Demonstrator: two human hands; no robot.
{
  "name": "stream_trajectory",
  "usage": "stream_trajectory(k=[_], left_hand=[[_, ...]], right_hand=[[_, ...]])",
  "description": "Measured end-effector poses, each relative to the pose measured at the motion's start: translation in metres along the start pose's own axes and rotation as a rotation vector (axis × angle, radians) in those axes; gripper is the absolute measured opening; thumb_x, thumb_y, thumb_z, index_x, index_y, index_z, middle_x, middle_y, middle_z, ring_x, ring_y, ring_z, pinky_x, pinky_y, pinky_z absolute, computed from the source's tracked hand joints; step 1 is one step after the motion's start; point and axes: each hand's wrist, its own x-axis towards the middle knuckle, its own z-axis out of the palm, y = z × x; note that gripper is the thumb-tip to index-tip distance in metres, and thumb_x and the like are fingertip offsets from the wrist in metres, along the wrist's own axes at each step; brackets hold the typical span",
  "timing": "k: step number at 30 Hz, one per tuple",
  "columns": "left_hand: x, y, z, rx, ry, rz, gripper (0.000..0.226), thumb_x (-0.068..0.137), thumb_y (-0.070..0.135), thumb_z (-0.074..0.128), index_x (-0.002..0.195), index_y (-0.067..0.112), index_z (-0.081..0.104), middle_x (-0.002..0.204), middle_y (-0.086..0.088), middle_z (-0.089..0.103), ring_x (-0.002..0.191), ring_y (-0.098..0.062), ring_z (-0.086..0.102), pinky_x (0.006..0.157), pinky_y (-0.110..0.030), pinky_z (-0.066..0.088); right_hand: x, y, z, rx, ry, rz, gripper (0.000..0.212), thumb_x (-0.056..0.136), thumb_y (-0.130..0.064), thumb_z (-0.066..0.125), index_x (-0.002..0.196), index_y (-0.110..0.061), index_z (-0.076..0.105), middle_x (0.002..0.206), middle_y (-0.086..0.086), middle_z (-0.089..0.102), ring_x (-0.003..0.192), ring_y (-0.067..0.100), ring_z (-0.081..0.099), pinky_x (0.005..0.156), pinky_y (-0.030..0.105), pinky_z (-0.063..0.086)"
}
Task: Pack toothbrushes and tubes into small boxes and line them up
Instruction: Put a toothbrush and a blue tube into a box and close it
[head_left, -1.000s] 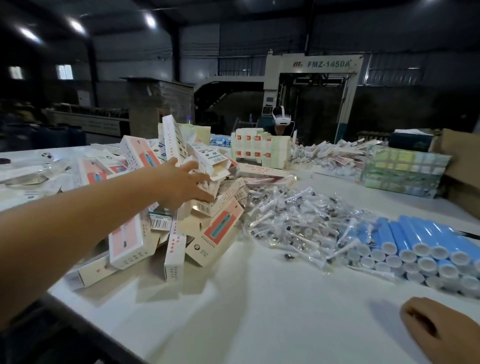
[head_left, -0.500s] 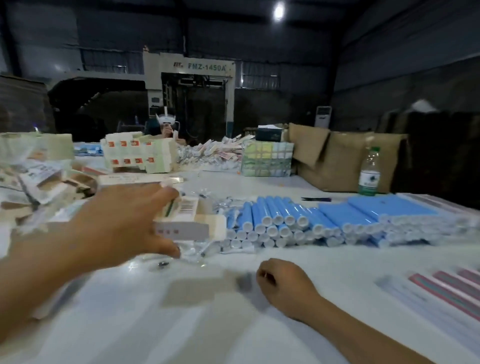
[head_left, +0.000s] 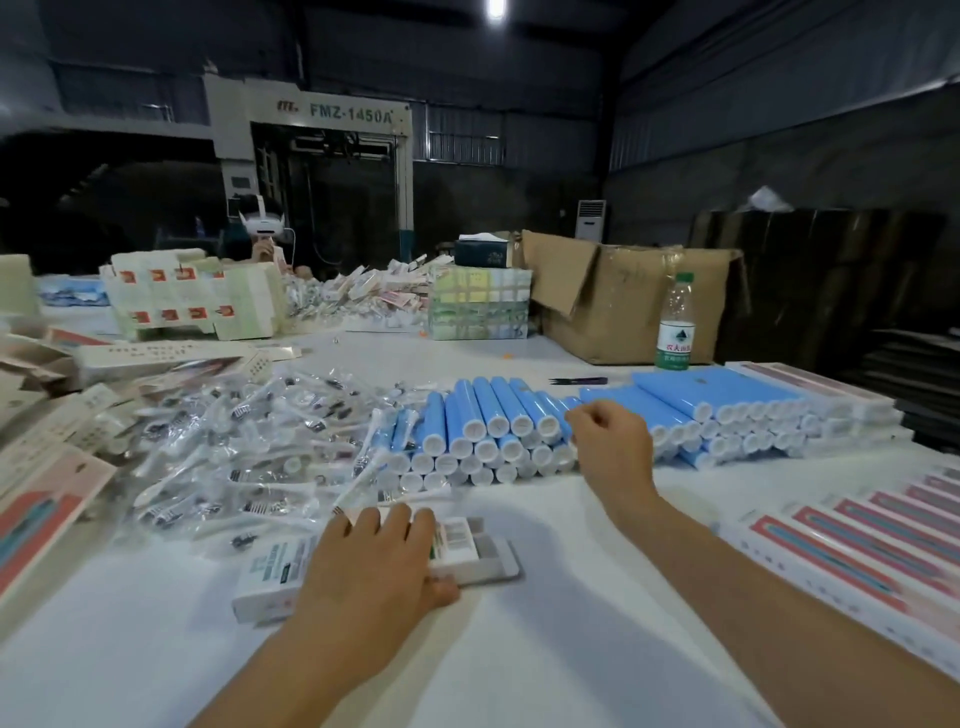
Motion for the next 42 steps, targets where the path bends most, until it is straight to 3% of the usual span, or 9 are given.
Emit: stream_trajectory(k=[5, 10, 13, 18, 22, 28, 33, 38, 42], left_hand=[[0.004, 0.005, 0.003, -0.089, -0.048, 0.021, 0.065, 0.088, 0.070, 0.029, 0.134, 0.025, 0.030, 0.131, 0.005, 0.042, 0.118, -0.021, 0.039, 0.096, -0.038, 0.029], [0.008, 0.002, 0.001, -0.156, -0.069, 0.022, 0.064, 0.085, 0.070, 0.035, 0.130, 0.024, 0.033, 0.129, 0.000, 0.042, 0.117, -0.022, 0.038, 0.094, -0.041, 0.026], [0.009, -0.001, 0.001, -0.170, -0.048, 0.014, 0.062, 0.085, 0.068, 0.039, 0.127, 0.023, 0.035, 0.127, -0.001, 0.044, 0.115, -0.023, 0.039, 0.092, -0.042, 0.027], [0.008, -0.004, 0.000, -0.221, -0.024, -0.011, 0.062, 0.085, 0.067, 0.040, 0.129, 0.024, 0.035, 0.127, 0.002, 0.043, 0.114, -0.022, 0.039, 0.094, -0.042, 0.027], [0.007, -0.008, -0.003, -0.250, 0.067, -0.048, 0.063, 0.085, 0.073, 0.032, 0.128, 0.027, 0.034, 0.125, 0.009, 0.043, 0.110, -0.017, 0.039, 0.093, -0.035, 0.027], [0.006, -0.004, -0.008, -0.243, 0.139, -0.094, 0.058, 0.086, 0.073, 0.027, 0.124, 0.030, 0.033, 0.116, 0.012, 0.043, 0.101, -0.012, 0.039, 0.086, -0.031, 0.028], [0.002, 0.013, -0.014, -0.216, 0.156, -0.107, 0.052, 0.084, 0.073, 0.020, 0.110, 0.031, 0.035, 0.109, 0.011, 0.045, 0.100, -0.015, 0.044, 0.078, -0.031, 0.025], [0.001, 0.018, -0.017, -0.222, 0.162, -0.158, 0.055, 0.086, 0.072, 0.022, 0.118, 0.028, 0.034, 0.115, 0.009, 0.046, 0.105, -0.016, 0.044, 0.081, -0.032, 0.029], [0.000, 0.020, -0.017, -0.259, 0.135, -0.120, 0.055, 0.088, 0.069, 0.029, 0.123, 0.027, 0.035, 0.119, 0.007, 0.046, 0.107, -0.018, 0.042, 0.086, -0.033, 0.028]], right_hand=[[0.073, -0.026, 0.029, -0.507, -0.195, -0.078, 0.009, 0.092, -0.016, 0.049, 0.089, -0.009, 0.053, 0.080, 0.004, 0.053, 0.075, 0.022, 0.049, 0.057, 0.029, 0.036], [0.104, -0.039, 0.063, -1.085, -0.536, -0.037, 0.026, 0.098, -0.022, 0.043, 0.081, -0.005, 0.052, 0.083, 0.007, 0.050, 0.082, 0.024, 0.048, 0.055, 0.028, 0.035], [0.109, -0.053, 0.071, -1.194, -0.637, -0.008, 0.028, 0.096, -0.022, 0.051, 0.072, -0.008, 0.049, 0.075, 0.004, 0.048, 0.080, 0.023, 0.049, 0.049, 0.023, 0.035], [0.108, -0.049, 0.065, -0.936, -0.530, 0.085, 0.018, 0.087, -0.018, 0.061, 0.096, -0.003, 0.058, 0.076, 0.007, 0.050, 0.065, 0.020, 0.049, 0.053, 0.026, 0.038], [0.096, -0.047, 0.031, -0.336, -0.297, 0.100, 0.077, 0.085, -0.012, 0.058, 0.147, -0.017, 0.013, 0.069, 0.012, 0.052, 0.041, 0.018, 0.044, 0.035, 0.020, 0.033], [0.008, -0.023, -0.014, 0.371, -0.201, 0.098, 0.104, 0.084, 0.001, 0.063, 0.146, -0.048, -0.005, 0.076, 0.019, 0.068, 0.043, 0.028, 0.062, 0.039, 0.028, 0.048], [-0.038, 0.002, -0.002, 0.445, -0.181, 0.106, 0.088, 0.084, -0.001, 0.067, 0.140, -0.042, 0.015, 0.058, 0.004, 0.067, 0.044, 0.018, 0.058, 0.040, 0.025, 0.046], [-0.061, 0.012, 0.007, 0.210, -0.241, 0.085, 0.017, 0.090, -0.021, 0.060, 0.106, -0.020, 0.067, 0.072, -0.010, 0.065, 0.062, 0.001, 0.055, 0.060, 0.020, 0.040], [-0.067, 0.011, 0.005, 0.193, -0.232, -0.011, 0.022, 0.094, -0.021, 0.054, 0.083, -0.026, 0.073, 0.093, -0.010, 0.062, 0.070, -0.008, 0.055, 0.069, 0.017, 0.040]])
